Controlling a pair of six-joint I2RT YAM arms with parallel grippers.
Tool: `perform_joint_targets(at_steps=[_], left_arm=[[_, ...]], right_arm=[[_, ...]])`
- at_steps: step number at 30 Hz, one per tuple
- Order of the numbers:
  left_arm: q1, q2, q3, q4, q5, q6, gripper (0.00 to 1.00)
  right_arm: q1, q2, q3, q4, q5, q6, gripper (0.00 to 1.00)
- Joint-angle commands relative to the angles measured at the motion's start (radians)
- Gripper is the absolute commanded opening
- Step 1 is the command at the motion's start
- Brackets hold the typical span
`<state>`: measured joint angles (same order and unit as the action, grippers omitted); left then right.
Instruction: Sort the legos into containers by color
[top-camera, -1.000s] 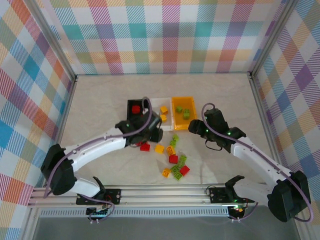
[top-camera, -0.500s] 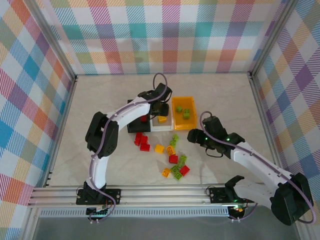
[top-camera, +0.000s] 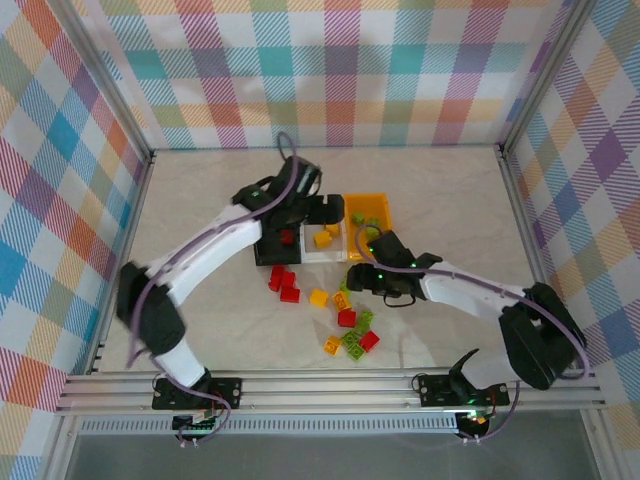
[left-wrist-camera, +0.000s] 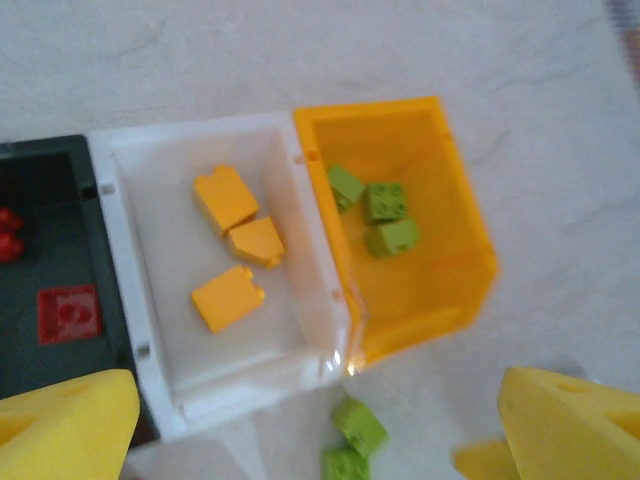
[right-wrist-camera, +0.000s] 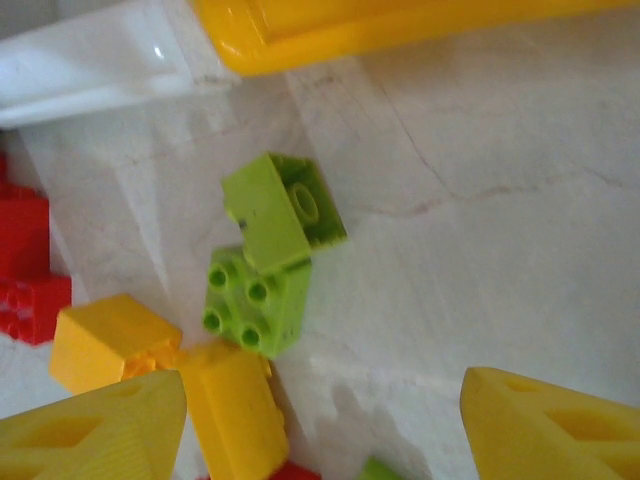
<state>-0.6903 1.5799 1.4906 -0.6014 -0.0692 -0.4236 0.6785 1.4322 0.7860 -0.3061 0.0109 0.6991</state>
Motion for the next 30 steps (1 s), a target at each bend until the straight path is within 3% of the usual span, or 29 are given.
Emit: perform_joint_targets(at_steps=[1,6,12,22,26,30], left_arm=[[-0.044,-0.172,-0.194,0.037,-0.032,-0.057,0.95],[-0.067,-0.438,-0.538,0.023,-0.127,-0.174,0.95],[-0.065,-0.630,-0.766,-0.027,-0.188,-0.267,1.00],[-0.066,-0.664,-0.818,-0.048,-0.213,-0.300,1.00],[-0.065,-0.663,-0.813,-0.034,-0.208,-0.283,1.00],[-0.065,-0.656,-0.803,-0.023,-0.218,-0.274,1.00]], right_arm=[[0.002,0.076,0.076,0.072,0.001,-0.016,0.72],[0.003,0.196,0.173,0.019,0.025,-0.035,0.65],[0.004,0.270,0.199,0.004,0.045,-0.030,0.55],[0.003,0.253,0.168,0.000,0.087,-0.020,0.32],[0.004,0.145,0.124,-0.004,0.102,-0.022,0.22],[0.002,-0.017,0.108,-0.055,0.133,-0.037,0.21]])
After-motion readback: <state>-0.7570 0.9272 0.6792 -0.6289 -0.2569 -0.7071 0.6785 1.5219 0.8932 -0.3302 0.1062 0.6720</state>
